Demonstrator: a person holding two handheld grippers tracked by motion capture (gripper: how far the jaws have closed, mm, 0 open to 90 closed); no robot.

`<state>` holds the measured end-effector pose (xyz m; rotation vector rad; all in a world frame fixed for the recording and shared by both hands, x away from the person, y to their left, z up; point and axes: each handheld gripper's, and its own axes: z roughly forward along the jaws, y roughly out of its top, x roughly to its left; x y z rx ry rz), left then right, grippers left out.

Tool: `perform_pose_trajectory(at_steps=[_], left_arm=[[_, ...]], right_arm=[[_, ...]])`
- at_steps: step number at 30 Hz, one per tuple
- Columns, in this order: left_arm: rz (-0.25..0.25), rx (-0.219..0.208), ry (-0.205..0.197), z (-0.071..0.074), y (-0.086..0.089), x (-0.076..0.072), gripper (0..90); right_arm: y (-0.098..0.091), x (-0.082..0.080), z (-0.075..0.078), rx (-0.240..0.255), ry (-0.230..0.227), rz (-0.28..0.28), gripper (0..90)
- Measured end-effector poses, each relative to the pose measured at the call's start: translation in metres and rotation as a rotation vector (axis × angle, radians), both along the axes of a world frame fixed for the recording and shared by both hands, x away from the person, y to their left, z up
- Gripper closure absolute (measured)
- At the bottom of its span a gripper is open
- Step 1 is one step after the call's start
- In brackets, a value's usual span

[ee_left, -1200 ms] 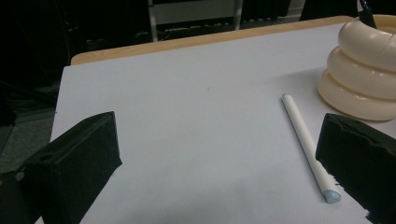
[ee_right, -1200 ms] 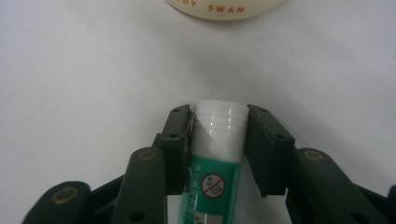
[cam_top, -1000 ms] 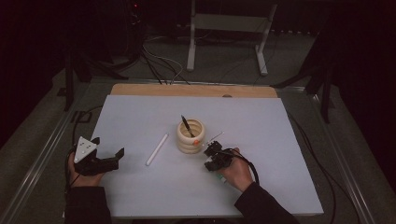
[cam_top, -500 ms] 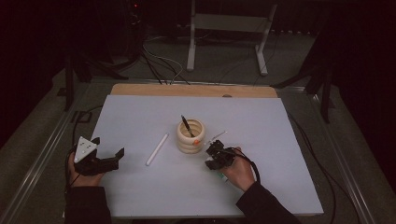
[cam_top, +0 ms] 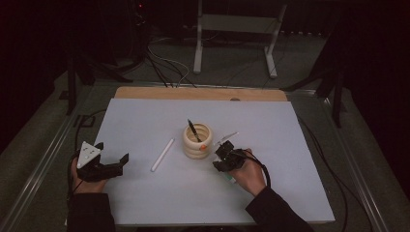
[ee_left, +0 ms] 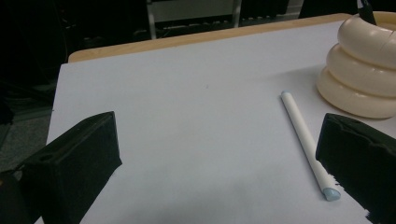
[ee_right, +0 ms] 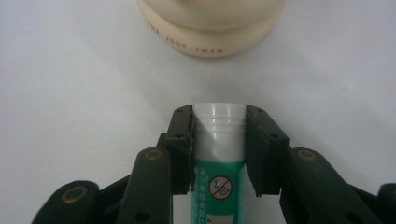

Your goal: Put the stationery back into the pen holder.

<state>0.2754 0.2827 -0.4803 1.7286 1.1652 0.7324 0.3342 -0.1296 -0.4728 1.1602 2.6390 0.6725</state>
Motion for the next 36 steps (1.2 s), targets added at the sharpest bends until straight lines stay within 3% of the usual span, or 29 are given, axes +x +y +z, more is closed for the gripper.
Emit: perform_pose_trajectory(at_steps=[36], left_arm=[[-0.007, 0.0, 0.002, 0.0, 0.0, 0.0, 0.1]], right_arm=[[0.004, 0.005, 0.033, 0.119, -0.11, 0.001, 65.5]])
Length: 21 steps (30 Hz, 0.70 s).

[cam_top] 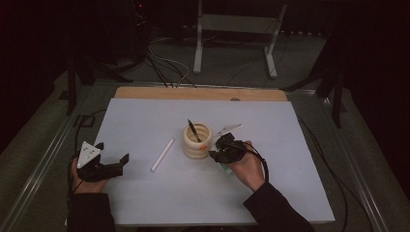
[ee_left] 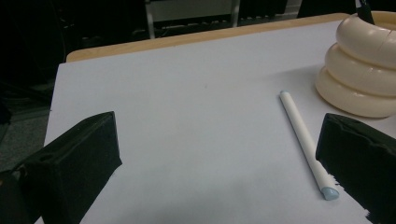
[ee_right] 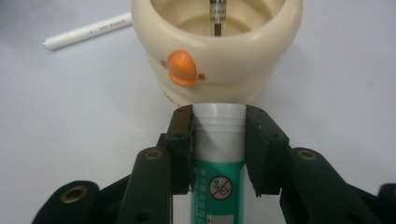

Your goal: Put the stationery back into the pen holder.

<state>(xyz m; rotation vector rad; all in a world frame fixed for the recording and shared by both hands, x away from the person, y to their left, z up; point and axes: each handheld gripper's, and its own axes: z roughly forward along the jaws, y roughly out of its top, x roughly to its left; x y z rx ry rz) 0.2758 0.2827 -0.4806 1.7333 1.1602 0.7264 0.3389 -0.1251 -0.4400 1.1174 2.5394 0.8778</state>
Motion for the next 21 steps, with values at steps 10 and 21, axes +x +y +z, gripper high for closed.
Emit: perform_pose_trajectory(at_steps=[10, 21], left_arm=[[-0.003, -0.001, 0.0, 0.0, 0.0, 0.0, 0.1], [-0.005, -0.002, 0.001, 0.0, 0.0, 0.0, 0.1]], right_arm=[[0.005, 0.001, 0.01, 0.02, -0.027, 0.006, 65.5], [0.009, 0.003, 0.015, 0.036, -0.044, 0.009, 65.5]])
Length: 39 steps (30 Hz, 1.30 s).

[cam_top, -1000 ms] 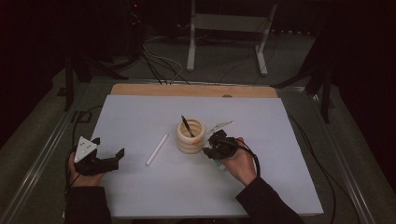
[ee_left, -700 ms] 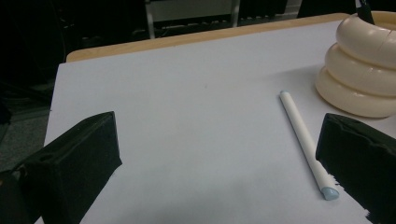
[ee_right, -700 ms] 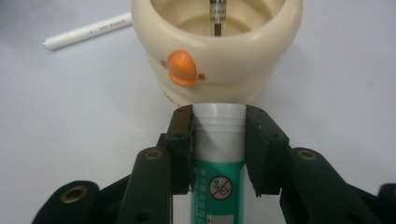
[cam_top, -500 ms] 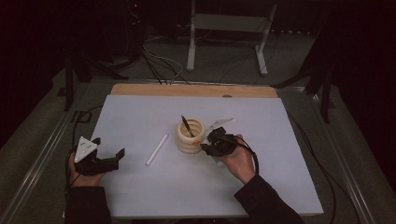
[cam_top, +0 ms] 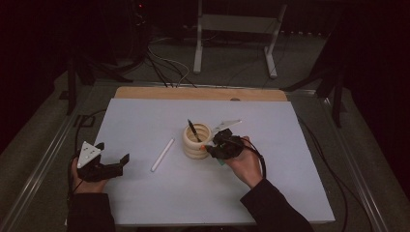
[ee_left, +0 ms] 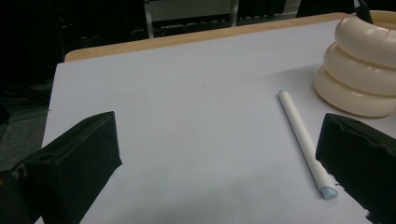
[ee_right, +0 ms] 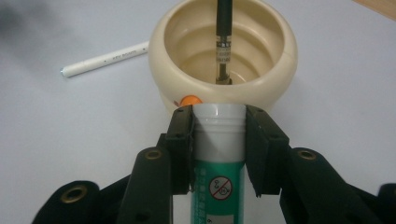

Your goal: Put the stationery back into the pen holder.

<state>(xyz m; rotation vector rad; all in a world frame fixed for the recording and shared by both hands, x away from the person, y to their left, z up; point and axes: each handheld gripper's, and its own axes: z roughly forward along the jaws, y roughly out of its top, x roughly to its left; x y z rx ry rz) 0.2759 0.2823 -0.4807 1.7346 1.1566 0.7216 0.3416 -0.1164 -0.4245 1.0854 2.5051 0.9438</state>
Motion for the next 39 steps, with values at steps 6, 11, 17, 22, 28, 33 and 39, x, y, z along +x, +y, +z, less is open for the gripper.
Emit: perform_pose_trajectory(at_steps=[6, 11, 17, 22, 28, 33, 39], left_arm=[[0.0, 0.0, 0.001, 0.0, 0.0, 0.0, 0.1], [0.001, -0.001, 0.001, 0.0, 0.0, 0.0, 0.1], [0.0, 0.0, 0.002, 0.0, 0.0, 0.0, 0.1], [0.0, -0.001, 0.002, 0.0, 0.0, 0.0, 0.1], [0.0, -0.004, 0.002, 0.0, 0.0, 0.0, 0.1], [0.002, -0.007, 0.001, 0.0, 0.001, 0.0, 0.1], [0.005, -0.011, -0.002, 0.0, 0.001, 0.0, 0.1]], right_arm=[[0.002, 0.001, 0.002, 0.0, -0.009, 0.003, 65.5], [0.003, 0.004, 0.005, -0.002, -0.017, 0.006, 65.6], [0.003, 0.007, 0.012, 0.004, -0.032, 0.005, 65.6], [0.003, 0.011, 0.016, 0.015, -0.042, 0.005, 65.6], [0.004, 0.017, 0.019, 0.029, -0.048, 0.005, 65.5], [0.004, 0.02, 0.022, 0.044, -0.06, 0.002, 65.5], [0.004, 0.025, 0.025, 0.059, -0.072, -0.003, 65.5]])
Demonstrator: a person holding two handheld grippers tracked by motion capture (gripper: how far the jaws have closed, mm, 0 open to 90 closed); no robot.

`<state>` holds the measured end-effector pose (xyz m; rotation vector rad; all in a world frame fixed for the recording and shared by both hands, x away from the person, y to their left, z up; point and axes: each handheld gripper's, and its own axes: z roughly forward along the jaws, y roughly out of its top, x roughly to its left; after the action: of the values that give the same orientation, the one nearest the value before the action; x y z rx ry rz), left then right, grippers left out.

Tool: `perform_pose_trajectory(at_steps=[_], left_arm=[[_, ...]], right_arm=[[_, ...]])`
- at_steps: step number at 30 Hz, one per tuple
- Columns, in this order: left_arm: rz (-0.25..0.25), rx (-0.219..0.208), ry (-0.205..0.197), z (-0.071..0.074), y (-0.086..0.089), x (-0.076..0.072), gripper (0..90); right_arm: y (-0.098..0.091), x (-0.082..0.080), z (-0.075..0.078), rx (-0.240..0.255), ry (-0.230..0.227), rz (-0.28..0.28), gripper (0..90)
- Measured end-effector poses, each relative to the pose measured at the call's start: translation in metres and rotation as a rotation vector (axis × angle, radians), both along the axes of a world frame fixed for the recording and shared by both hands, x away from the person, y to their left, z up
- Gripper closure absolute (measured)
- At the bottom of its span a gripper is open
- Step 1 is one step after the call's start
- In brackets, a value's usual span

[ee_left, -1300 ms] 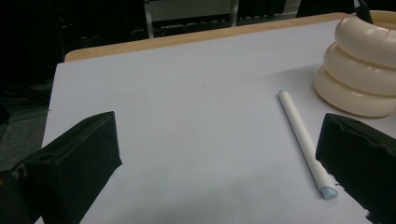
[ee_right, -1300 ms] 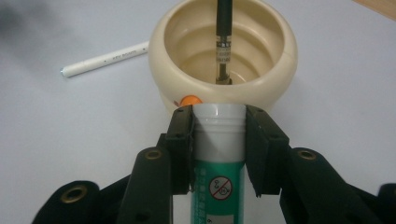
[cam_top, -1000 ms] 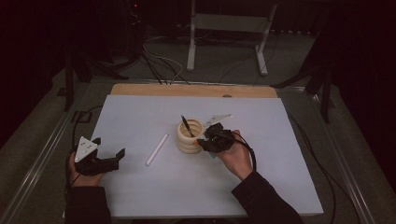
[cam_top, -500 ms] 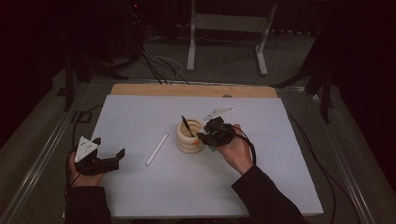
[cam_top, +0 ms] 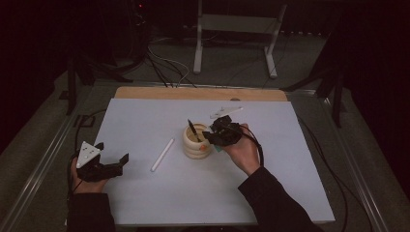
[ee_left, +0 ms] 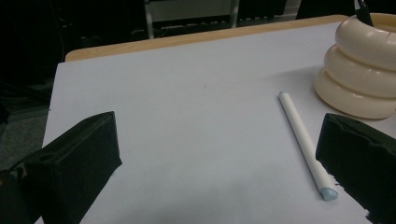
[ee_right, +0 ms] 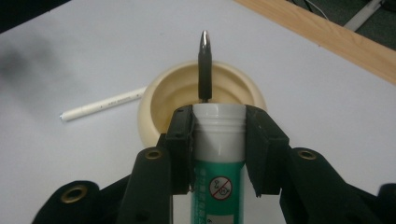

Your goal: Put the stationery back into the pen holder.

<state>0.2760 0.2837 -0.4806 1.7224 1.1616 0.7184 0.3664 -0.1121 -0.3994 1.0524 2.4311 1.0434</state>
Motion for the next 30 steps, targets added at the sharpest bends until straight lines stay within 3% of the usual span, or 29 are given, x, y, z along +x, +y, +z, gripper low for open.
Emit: perform_pose_trajectory(at_steps=[30], left_arm=[[-0.003, -0.017, 0.041, 0.002, 0.0, 0.002, 0.1]], right_arm=[[0.011, 0.021, 0.019, 0.068, -0.058, -0.019, 65.6]])
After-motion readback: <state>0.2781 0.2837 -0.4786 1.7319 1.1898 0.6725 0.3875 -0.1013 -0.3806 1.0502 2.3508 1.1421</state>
